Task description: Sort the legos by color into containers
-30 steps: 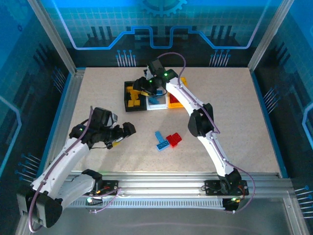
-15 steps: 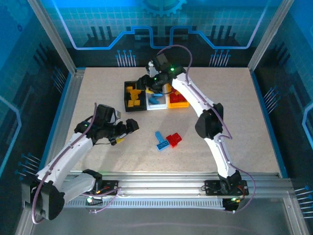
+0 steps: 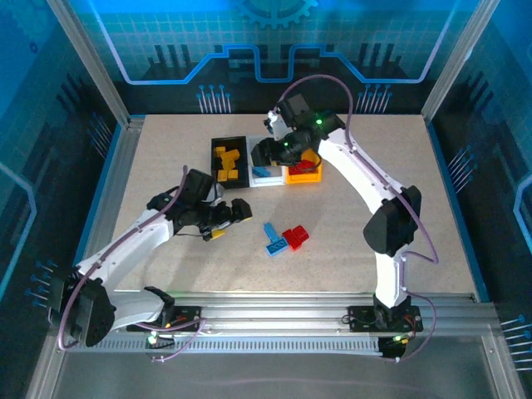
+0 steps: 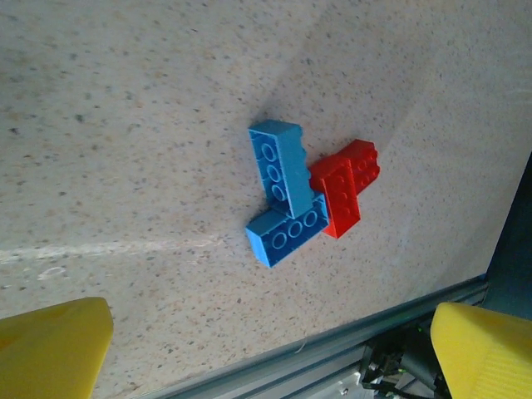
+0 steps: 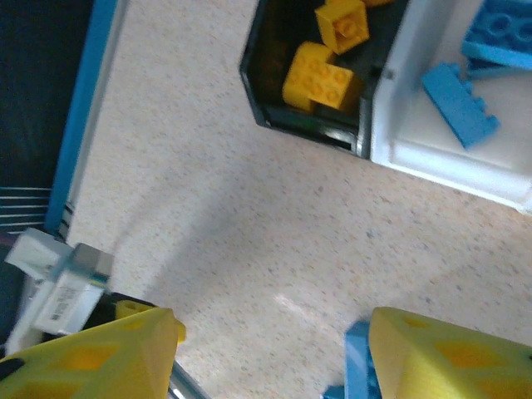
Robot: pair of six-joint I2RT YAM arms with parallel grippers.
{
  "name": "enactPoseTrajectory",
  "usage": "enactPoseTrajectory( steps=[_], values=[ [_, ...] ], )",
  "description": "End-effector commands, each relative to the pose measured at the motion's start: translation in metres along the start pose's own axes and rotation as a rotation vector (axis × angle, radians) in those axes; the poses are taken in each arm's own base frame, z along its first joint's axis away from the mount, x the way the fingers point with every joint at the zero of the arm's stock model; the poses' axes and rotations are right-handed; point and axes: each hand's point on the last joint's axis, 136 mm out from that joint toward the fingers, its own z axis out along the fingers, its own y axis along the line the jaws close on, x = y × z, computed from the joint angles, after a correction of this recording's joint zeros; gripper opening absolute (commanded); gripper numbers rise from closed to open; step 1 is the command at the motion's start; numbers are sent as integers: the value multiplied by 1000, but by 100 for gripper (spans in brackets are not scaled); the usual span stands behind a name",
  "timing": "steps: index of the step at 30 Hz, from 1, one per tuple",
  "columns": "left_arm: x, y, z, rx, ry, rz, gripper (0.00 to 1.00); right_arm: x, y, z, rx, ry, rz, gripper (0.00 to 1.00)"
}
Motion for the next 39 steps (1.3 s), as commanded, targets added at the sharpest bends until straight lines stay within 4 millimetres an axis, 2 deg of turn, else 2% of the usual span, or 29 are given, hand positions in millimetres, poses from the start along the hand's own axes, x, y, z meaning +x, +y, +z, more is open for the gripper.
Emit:
enactPoseTrajectory(
  steps=[1,12,23,27,30,35,39],
  values=[
    [-4,-15,1,6,-12,17,99,13,-12,-27,53,-9,-14,65],
    [-3,-27,10,30,51,112,99,75,-34,-66,168,5,155,65],
    [25,-19,4,103,101,163,99,153,-60,-94,317,28,403,67],
    [31,-20,7,150,116,172,99,187,-72,-94,370,44,514,67],
    [35,-19,11,164,128,184,99,203,-74,-93,405,39,536,68],
    [40,-19,7,176,130,195,99,219,-69,-88,429,69,531,69],
    [40,-17,6,162,121,220,99,219,-68,-79,427,91,506,69]
  ],
)
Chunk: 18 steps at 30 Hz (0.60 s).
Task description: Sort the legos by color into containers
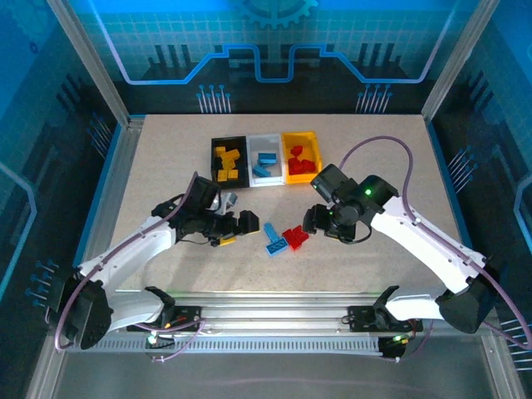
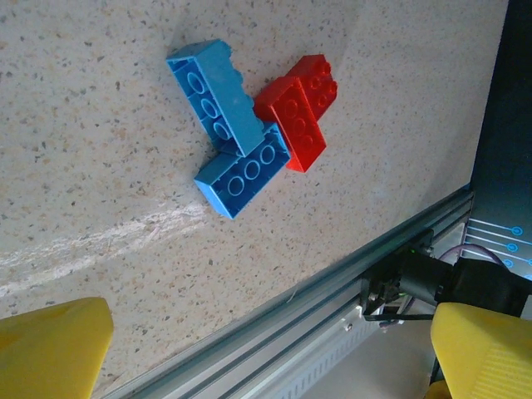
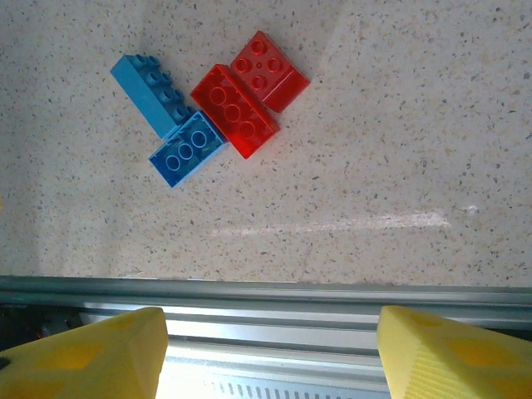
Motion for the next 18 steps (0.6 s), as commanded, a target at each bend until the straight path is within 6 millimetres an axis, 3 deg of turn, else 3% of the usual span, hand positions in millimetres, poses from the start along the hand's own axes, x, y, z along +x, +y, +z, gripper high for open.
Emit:
enactPoseTrajectory(
  steps=[1,8,18],
  values=[
    [4,-5,-2,23,9,57,99,1,-3,9,29,5,12,70],
    [-2,-3,-1,-1,-8,57,99,-3,12,34,34,74,-70,70],
    [-17,0,22,1,4,-61,99,-17,24,51,21,134,-170,71]
  ],
)
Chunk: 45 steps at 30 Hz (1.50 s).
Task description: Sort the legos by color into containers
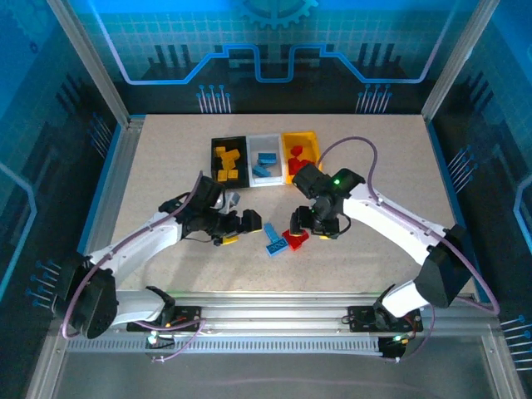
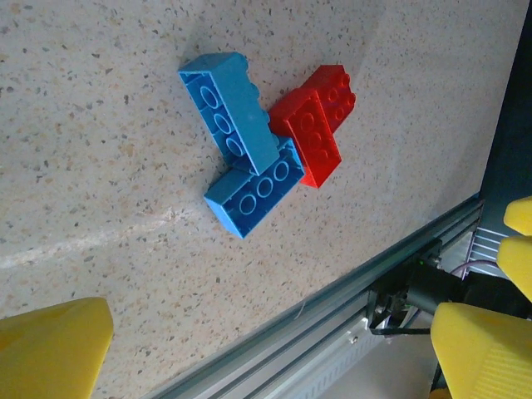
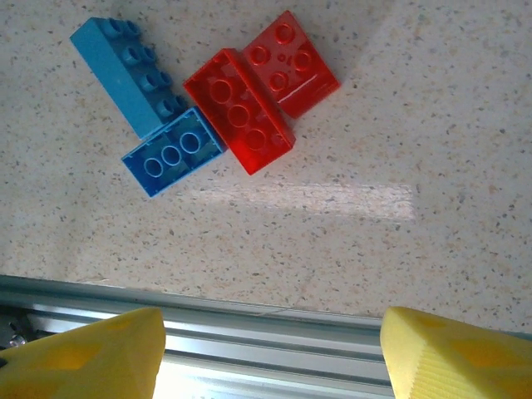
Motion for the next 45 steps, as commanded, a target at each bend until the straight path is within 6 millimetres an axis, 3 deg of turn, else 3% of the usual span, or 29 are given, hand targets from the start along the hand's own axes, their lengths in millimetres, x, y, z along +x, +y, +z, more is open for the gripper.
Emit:
enactPoseTrajectory(
  steps=[1,12,23,33,45],
  values=[
    [-10,-8,6,16,-11,-36,99,-11,6,-3,-39,11,-61,71],
    [-38,-7,17,-15,-80,-156,99,-33,13,26,10,120,-287,69],
    [-36,-3,11,-52,-92,-166,99,-37,13,63,24,220,-286,69],
    [-28,3,4,-79,-78,-136,99,-35,66,81,-20,225,-460,67],
    [-20,26,-18,-80,-119,-195,99,-46,85,109,11,254,-502,63]
  ],
)
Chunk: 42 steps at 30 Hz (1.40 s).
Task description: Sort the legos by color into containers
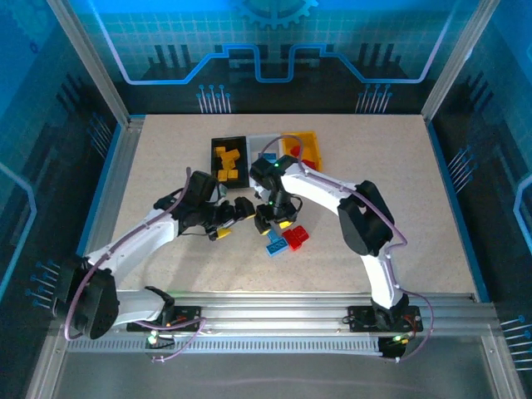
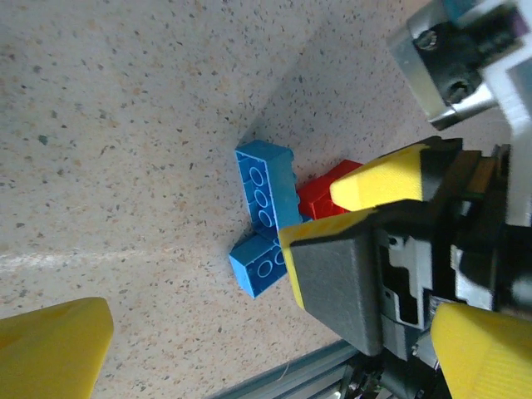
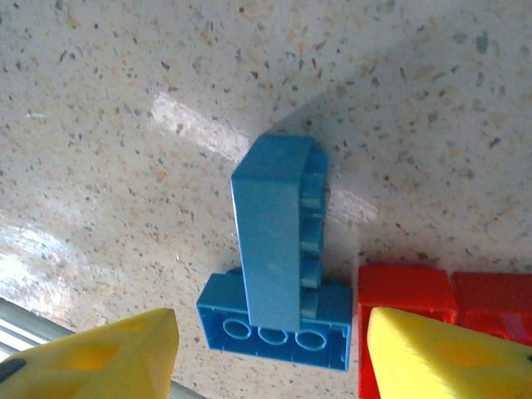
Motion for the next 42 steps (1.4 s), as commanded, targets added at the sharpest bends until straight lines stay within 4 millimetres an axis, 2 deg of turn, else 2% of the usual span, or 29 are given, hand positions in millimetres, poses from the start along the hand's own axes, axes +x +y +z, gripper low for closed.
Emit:
enactPoseTrajectory(
  steps=[1,16,18,22,25,29,33,37,42],
  values=[
    [11,13,-3,-21,30,-1,99,0,6,7,3,34,-29,62],
    [14,21,-8,-30,30,-21,99,-12,-6,31,83,56,-30,54],
    [13,21,-8,-29,31,-23,99,-13,-8,31,96,54,-32,51],
    [11,19,-8,-30,34,-21,99,-15,-12,31,105,45,-21,38],
    [11,18,-8,-29,36,-19,99,-16,-13,30,108,36,-17,34],
    [9,17,-7,-26,36,-21,99,-18,-13,24,110,14,-15,25],
    [8,14,-6,-18,34,-22,99,-21,-14,16,101,-7,1,23],
    [5,12,-4,-14,33,-20,99,-25,-14,1,69,-43,33,22],
    [0,9,2,-5,34,-26,99,-32,-19,-28,14,-106,85,22]
  ],
)
